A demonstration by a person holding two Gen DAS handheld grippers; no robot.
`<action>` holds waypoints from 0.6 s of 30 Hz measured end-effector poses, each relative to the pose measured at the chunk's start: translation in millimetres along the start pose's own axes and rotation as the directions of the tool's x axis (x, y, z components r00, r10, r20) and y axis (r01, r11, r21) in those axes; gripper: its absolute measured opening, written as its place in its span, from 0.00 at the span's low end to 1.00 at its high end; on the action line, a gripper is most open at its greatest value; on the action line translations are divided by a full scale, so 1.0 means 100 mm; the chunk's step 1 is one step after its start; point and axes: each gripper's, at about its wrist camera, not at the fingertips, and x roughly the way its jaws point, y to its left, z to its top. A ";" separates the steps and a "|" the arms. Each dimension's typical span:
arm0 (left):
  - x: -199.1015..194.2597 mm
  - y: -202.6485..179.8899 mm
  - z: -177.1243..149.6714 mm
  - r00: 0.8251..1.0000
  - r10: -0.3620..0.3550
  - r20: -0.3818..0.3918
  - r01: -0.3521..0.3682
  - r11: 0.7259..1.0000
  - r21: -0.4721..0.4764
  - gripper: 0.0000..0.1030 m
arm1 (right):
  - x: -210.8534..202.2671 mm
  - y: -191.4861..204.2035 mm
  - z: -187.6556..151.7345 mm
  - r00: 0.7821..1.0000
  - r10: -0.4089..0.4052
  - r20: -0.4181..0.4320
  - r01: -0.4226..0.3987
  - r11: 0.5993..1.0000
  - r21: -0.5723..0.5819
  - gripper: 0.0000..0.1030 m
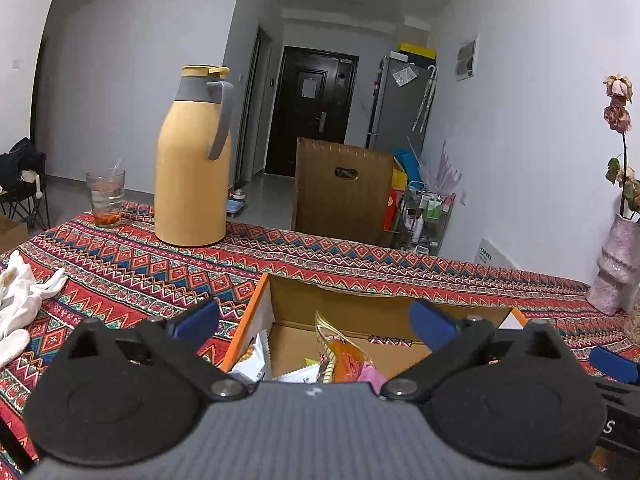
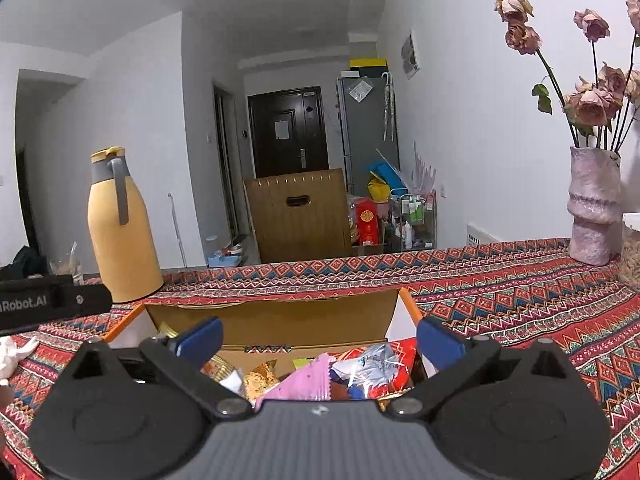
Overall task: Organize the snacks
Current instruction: 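Open both tools to drop the cookie packets into the box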
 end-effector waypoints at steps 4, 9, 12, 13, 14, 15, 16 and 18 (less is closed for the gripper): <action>-0.02 0.00 0.00 1.000 -0.003 0.001 0.003 1.000 0.002 1.00 | -0.01 0.02 0.00 1.000 0.000 -0.001 0.000 1.000 -0.007 1.00; -0.03 -0.01 -0.01 1.000 -0.003 -0.006 0.003 1.000 0.003 1.00 | -0.01 0.02 0.00 1.000 -0.009 -0.002 0.009 1.000 -0.004 1.00; -0.06 -0.02 0.00 1.000 -0.007 -0.001 0.007 1.000 0.005 1.00 | -0.02 0.01 0.01 1.000 -0.014 0.002 0.014 1.000 -0.001 1.00; -0.07 -0.02 0.00 1.000 -0.008 0.002 0.008 1.000 0.005 1.00 | -0.03 0.01 0.02 1.000 -0.015 0.004 0.015 1.000 -0.001 1.00; -0.09 -0.02 0.00 1.000 -0.010 0.005 0.010 1.000 0.006 1.00 | -0.05 0.01 0.02 1.000 -0.015 0.007 0.015 1.000 -0.001 1.00; -0.10 -0.03 0.01 1.000 -0.012 0.007 0.012 1.000 0.006 1.00 | -0.06 0.01 0.03 1.000 -0.017 0.012 0.017 1.000 -0.002 1.00; -0.11 -0.03 0.02 1.000 -0.012 0.010 0.012 1.000 0.007 1.00 | -0.07 0.02 0.05 1.000 -0.018 0.015 0.018 1.000 -0.003 1.00; -0.14 -0.04 0.03 1.000 -0.013 0.017 0.013 1.000 0.010 1.00 | -0.11 0.02 0.07 0.999 -0.021 0.026 0.021 1.000 -0.005 1.00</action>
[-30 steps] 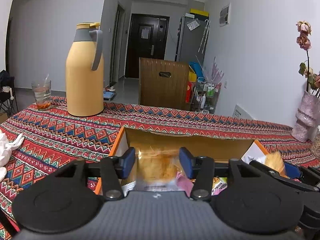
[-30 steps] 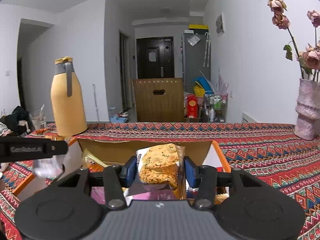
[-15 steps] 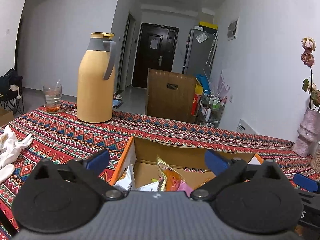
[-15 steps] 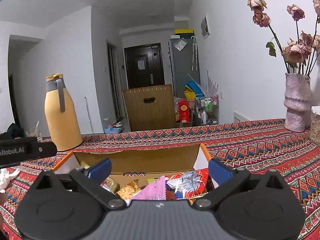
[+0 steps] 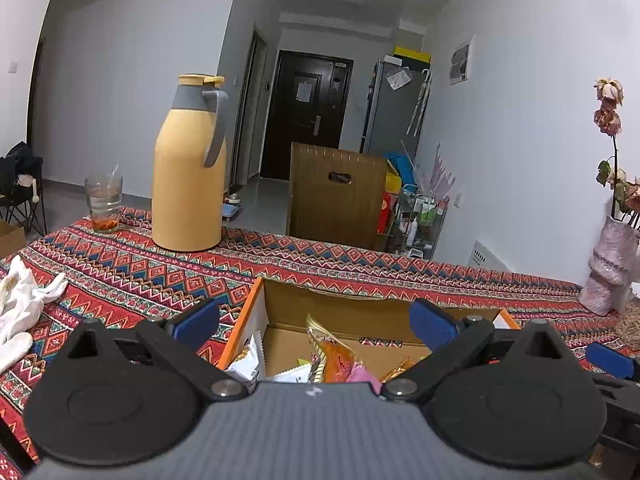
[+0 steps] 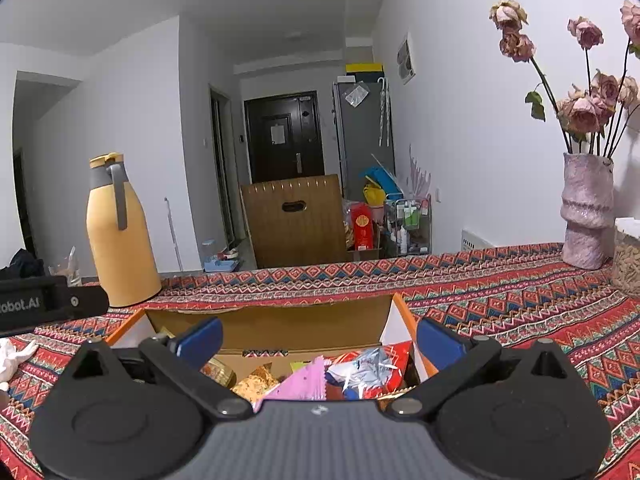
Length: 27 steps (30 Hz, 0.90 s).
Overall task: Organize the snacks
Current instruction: 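Withdraw both tools from the box back over the table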
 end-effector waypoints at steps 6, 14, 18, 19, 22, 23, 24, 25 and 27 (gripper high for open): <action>-0.12 -0.02 0.08 1.000 -0.006 0.010 0.006 1.000 -0.003 1.00 | -0.17 0.00 0.09 0.999 0.008 0.032 -0.008 1.000 -0.001 1.00; -0.36 -0.05 0.06 1.000 -0.006 0.007 0.006 1.000 0.024 1.00 | -0.46 -0.05 0.05 0.999 -0.002 0.033 0.003 1.000 -0.025 1.00; -0.48 -0.05 -0.03 1.000 -0.012 -0.013 0.012 0.999 0.037 1.00 | -0.62 -0.10 -0.03 1.000 -0.008 0.016 0.009 0.999 -0.033 1.00; -0.51 -0.04 -0.05 1.000 -0.012 -0.019 0.013 0.999 0.041 1.00 | -0.65 -0.11 -0.05 1.000 -0.010 0.011 0.010 0.999 -0.035 1.00; -0.57 -0.03 -0.14 0.999 -0.012 -0.042 0.014 0.999 0.053 1.00 | -0.76 -0.16 -0.14 1.000 -0.014 -0.007 0.014 0.999 -0.037 1.00; -0.60 -0.02 -0.17 0.999 -0.012 -0.052 0.014 0.998 0.055 1.00 | -0.79 -0.18 -0.16 1.000 -0.015 -0.011 0.015 0.999 -0.037 1.00; -0.61 -0.02 -0.20 0.998 -0.012 -0.059 0.015 0.998 0.057 1.00 | -0.83 -0.20 -0.20 1.000 -0.017 -0.018 0.017 0.999 -0.036 1.00; -0.63 -0.01 -0.22 0.998 -0.012 -0.066 0.016 0.998 0.060 1.00 | -0.86 -0.21 -0.23 1.000 -0.019 -0.025 0.019 0.999 -0.035 1.00; -0.69 0.00 -0.28 0.997 -0.013 -0.080 0.018 0.998 0.066 1.00 | -0.93 -0.25 -0.31 0.999 -0.022 -0.041 0.020 0.999 -0.034 1.00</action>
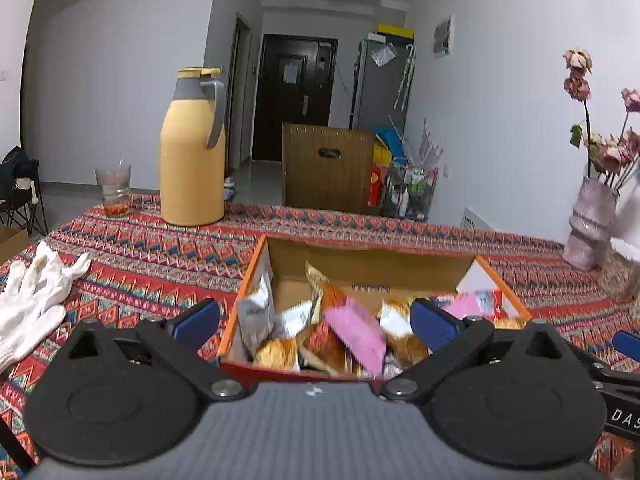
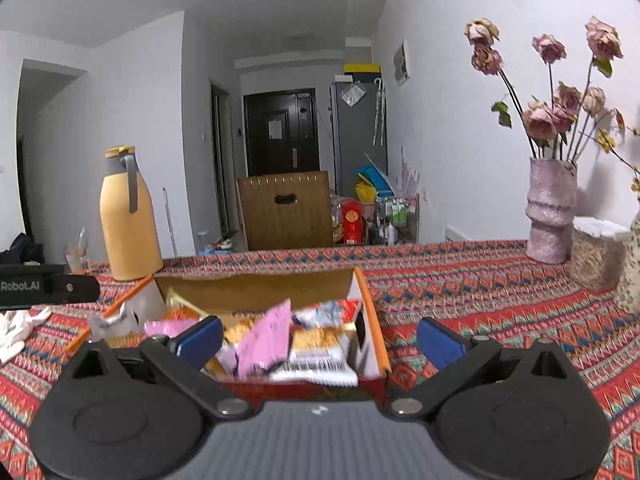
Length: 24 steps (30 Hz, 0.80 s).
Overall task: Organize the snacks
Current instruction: 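Withdraw both tools from the box back over the table, then lower the left tool onto a white cookie packet and close it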
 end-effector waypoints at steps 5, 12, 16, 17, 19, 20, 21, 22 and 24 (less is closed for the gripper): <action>-0.08 0.01 -0.15 0.999 0.001 -0.036 0.000 1.000 0.011 1.00 | -0.15 -0.07 -0.20 0.999 -0.002 -0.038 0.002 1.000 -0.001 1.00; -0.08 0.03 -0.37 0.994 -0.003 -0.109 0.004 1.000 0.014 1.00 | -0.32 -0.20 -0.49 0.996 -0.017 -0.087 0.018 1.000 0.003 1.00; -0.08 0.00 -0.49 0.990 -0.004 -0.143 0.006 1.000 0.018 1.00 | -0.37 -0.30 -0.58 0.995 -0.018 -0.102 0.020 1.000 0.020 1.00; -0.08 -0.01 -0.51 0.989 -0.002 -0.149 0.006 1.000 0.022 1.00 | -0.38 -0.32 -0.59 0.994 -0.018 -0.105 0.021 0.999 0.024 1.00; -0.08 -0.05 -0.56 0.987 0.001 -0.162 0.004 0.999 0.034 1.00 | -0.38 -0.37 -0.62 0.994 -0.020 -0.109 0.024 0.999 0.035 1.00; -0.08 -0.06 -0.58 0.986 0.002 -0.165 0.005 0.999 0.038 1.00 | -0.39 -0.39 -0.64 0.994 -0.021 -0.109 0.025 0.999 0.041 1.00; -0.08 -0.07 -0.60 0.985 0.002 -0.171 0.005 0.999 0.042 1.00 | -0.39 -0.42 -0.65 0.994 -0.021 -0.110 0.026 0.998 0.049 1.00; -0.08 -0.09 -0.61 0.984 0.002 -0.177 0.006 0.999 0.046 1.00 | -0.39 -0.45 -0.66 0.994 -0.020 -0.111 0.026 0.998 0.055 1.00; -0.07 -0.12 -0.64 0.982 0.000 -0.188 0.010 0.999 0.053 1.00 | -0.40 -0.48 -0.69 0.993 -0.017 -0.114 0.024 0.998 0.064 1.00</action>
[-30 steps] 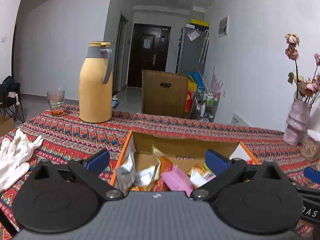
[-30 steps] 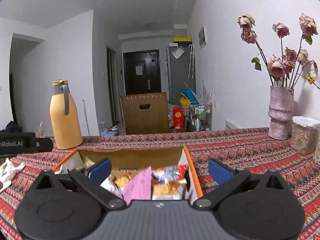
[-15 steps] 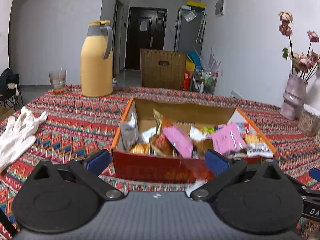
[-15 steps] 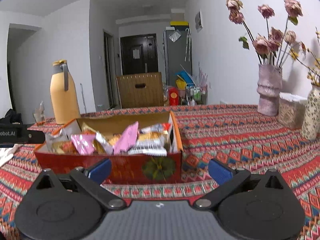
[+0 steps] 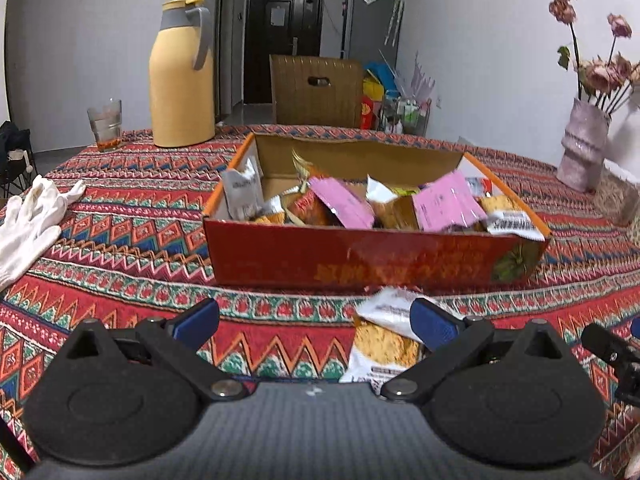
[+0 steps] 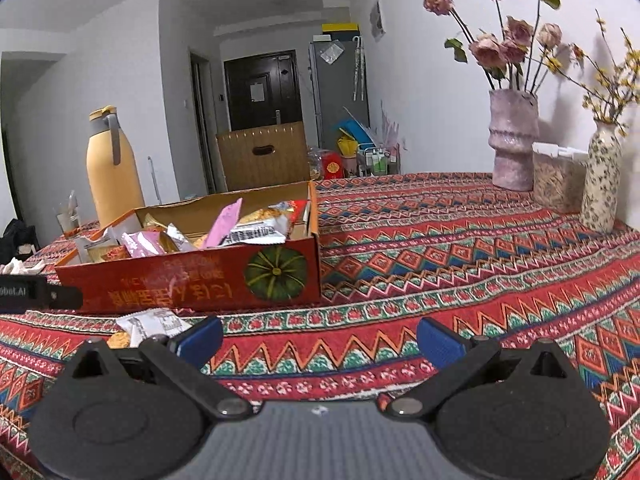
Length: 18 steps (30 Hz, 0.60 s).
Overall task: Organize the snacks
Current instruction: 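Lower the left tool onto a white cookie packet and close it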
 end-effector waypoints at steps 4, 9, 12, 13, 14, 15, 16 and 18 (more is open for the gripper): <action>0.04 -0.06 -0.05 1.000 -0.008 -0.027 0.008 1.000 0.016 1.00 | -0.01 -0.05 -0.04 1.000 0.003 -0.003 -0.003 1.000 0.008 1.00; 0.15 -0.11 -0.12 0.997 -0.007 -0.077 0.010 0.999 0.040 1.00 | -0.04 -0.12 -0.08 1.000 0.001 0.000 -0.001 1.000 0.021 1.00; 0.20 -0.15 -0.15 0.994 -0.025 -0.107 0.029 0.999 0.039 1.00 | -0.02 -0.16 -0.10 1.000 -0.004 -0.007 0.004 1.000 0.030 1.00; 0.21 -0.17 -0.16 0.993 -0.027 -0.111 0.032 0.999 0.044 1.00 | -0.02 -0.17 -0.11 1.000 -0.004 -0.010 0.004 0.999 0.033 1.00; 0.23 -0.20 -0.16 0.993 -0.026 -0.116 0.032 0.998 0.053 1.00 | -0.01 -0.17 -0.11 1.000 -0.004 -0.013 0.004 0.999 0.034 1.00; 0.25 -0.24 -0.17 0.992 -0.023 -0.121 0.031 0.997 0.064 1.00 | -0.01 -0.17 -0.12 1.000 -0.004 -0.014 0.004 0.999 0.034 1.00; 0.28 -0.27 -0.18 0.992 -0.018 -0.127 0.027 0.997 0.073 1.00 | -0.01 -0.17 -0.12 1.000 -0.003 -0.016 0.003 0.999 0.034 1.00; 0.32 -0.34 -0.19 0.990 -0.009 -0.138 0.022 0.995 0.093 1.00 | 0.00 -0.17 -0.13 1.000 -0.002 -0.018 0.002 0.999 0.033 1.00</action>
